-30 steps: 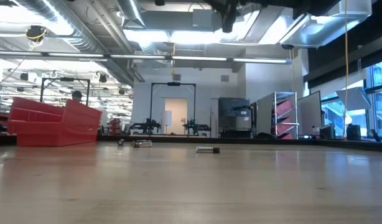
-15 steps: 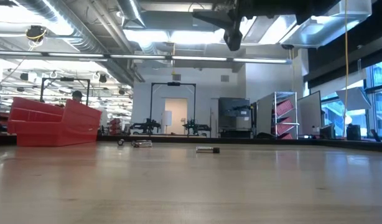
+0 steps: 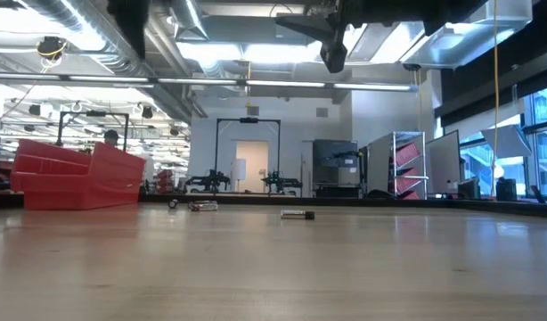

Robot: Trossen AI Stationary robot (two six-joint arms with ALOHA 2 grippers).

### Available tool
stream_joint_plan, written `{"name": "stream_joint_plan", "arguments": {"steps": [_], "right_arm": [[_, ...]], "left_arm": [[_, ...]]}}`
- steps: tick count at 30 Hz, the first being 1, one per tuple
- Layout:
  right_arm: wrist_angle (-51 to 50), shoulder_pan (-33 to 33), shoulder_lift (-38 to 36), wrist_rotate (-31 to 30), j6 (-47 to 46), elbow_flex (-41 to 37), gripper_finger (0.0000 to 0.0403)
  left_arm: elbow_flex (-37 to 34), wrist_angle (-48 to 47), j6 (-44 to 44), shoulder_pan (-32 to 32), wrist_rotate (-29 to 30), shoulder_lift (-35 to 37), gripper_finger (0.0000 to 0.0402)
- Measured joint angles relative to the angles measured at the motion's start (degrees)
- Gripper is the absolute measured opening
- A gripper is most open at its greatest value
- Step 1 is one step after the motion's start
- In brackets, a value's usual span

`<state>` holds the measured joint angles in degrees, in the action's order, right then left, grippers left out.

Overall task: Sort batteries
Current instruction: Put the silver battery into the top red bin

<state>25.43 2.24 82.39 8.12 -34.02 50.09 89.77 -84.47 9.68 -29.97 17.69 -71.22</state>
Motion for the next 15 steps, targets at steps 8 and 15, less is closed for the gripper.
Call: {"name": "stream_joint_plan", "arguments": {"steps": [8,15], "right_arm": [[0.02,0.15,0.0,0.46,-2.02,0.0,0.0205],[-0.07,4.73,0.0,-2.59,-3.32,0.0,0.0205]], "left_arm": [[-14.55,4.49,13.32,-14.21,-6.08,-2.41,0.0017],[-30.57,13.2,19.78,-20.71,-7.43,-2.3,0.0017]]}}
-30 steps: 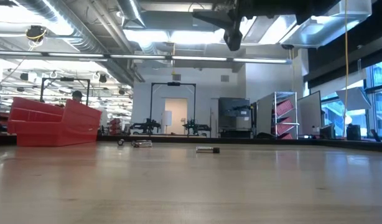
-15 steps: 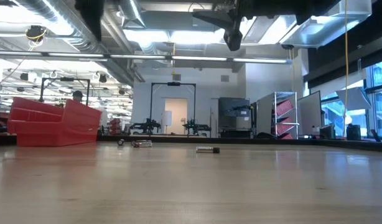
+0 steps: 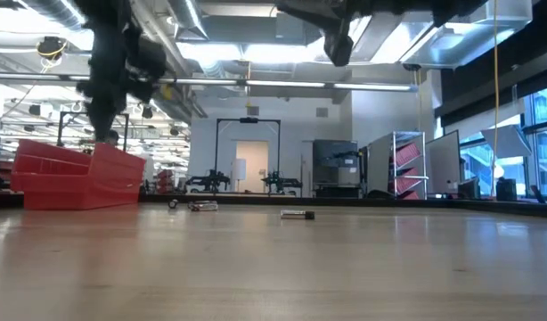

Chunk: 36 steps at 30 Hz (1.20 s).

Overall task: Sort batteries
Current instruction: Put the silver battery into the top red bin

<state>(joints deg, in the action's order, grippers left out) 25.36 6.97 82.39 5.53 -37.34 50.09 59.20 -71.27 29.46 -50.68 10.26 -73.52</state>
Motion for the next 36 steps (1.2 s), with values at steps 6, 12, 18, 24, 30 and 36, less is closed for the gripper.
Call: {"name": "stream_joint_plan", "arguments": {"steps": [6,12,18,24,30,36], "right_arm": [[-1.36,4.42,-0.01,-6.58,-0.36,-0.01,0.0205],[-1.71,6.33,-0.02,-11.54,-3.24,-0.02,0.0205],[-1.73,6.16,0.0,-13.22,-5.66,-0.02,0.0205],[-1.59,6.16,-0.02,-15.74,-5.92,-0.02,0.0205],[-1.55,6.16,-0.02,-17.57,-5.92,-0.02,0.0205],[-1.49,6.16,-0.02,-18.09,-5.92,-0.02,0.0205]], "left_arm": [[-8.15,9.57,3.82,-1.15,-0.09,0.0,0.0017],[-11.81,16.2,8.32,-1.15,-1.41,0.02,0.0017],[-16.62,20.08,9.77,-1.24,-1.49,0.02,0.0017],[-20.67,23.45,9.74,-1.24,-1.75,0.0,0.0023],[-22.93,25.73,9.34,-1.24,-1.75,0.0,0.0039],[-23.39,27.25,7.71,-1.24,-1.73,0.0,0.0056]]}}
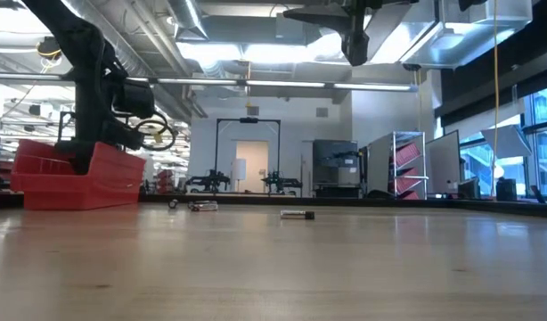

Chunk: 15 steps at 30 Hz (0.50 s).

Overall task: Sort batteries
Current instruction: Put the silver battery into the top red bin

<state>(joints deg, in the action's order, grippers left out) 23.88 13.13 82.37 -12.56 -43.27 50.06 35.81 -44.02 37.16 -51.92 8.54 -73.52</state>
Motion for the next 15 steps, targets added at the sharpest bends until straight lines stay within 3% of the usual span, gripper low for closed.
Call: {"name": "stream_joint_plan", "arguments": {"steps": [9,15], "right_arm": [[0.0,-0.02,0.0,0.04,0.01,0.0,0.0205],[-0.02,-0.02,0.0,0.07,0.6,0.0,0.0205]], "left_arm": [[1.68,-4.71,-1.75,0.0,0.89,0.51,0.0166],[9.47,-17.62,-11.7,0.3,5.45,1.05,0.0187]]}}
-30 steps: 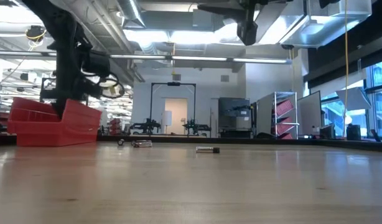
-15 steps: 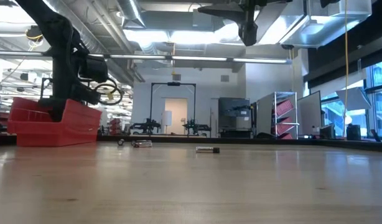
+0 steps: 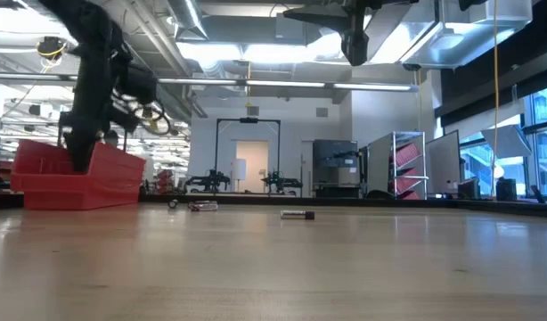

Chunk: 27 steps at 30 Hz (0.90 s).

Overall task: Sort batteries
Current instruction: Put the silver battery into the top red bin

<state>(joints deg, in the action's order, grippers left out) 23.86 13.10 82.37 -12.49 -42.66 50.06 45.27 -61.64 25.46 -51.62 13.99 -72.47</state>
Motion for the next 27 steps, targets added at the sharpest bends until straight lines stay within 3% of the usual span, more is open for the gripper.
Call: {"name": "stream_joint_plan", "arguments": {"steps": [4,7,11,17,20,27], "right_arm": [[-0.18,-0.37,0.0,0.32,3.45,0.0,0.0205],[-1.08,-2.65,0.0,5.36,4.23,0.0,0.0205],[-10.68,-7.17,-0.02,10.31,6.61,1.83,0.0205],[-19.82,-12.67,1.85,15.03,25.27,1.92,0.0205],[-19.52,-14.19,5.43,15.54,30.9,0.72,0.0205],[-8.27,-16.29,16.1,18.56,34.36,-3.48,0.0204]], "left_arm": [[6.68,-8.1,-11.2,1.12,-0.01,0.01,0.0178],[10.99,-11.62,-19.07,3.34,-2.37,1.35,0.0167],[14.44,-10.78,-28.52,8.61,-6.98,6.95,0.015],[15.48,-3.94,-51.3,21.53,-8.04,19.44,0.0126],[15.48,2.48,-61.05,29.64,-7.15,24.48,0.0116],[15.48,13.51,-67.35,44.43,0.6,28.33,0.0092]]}}
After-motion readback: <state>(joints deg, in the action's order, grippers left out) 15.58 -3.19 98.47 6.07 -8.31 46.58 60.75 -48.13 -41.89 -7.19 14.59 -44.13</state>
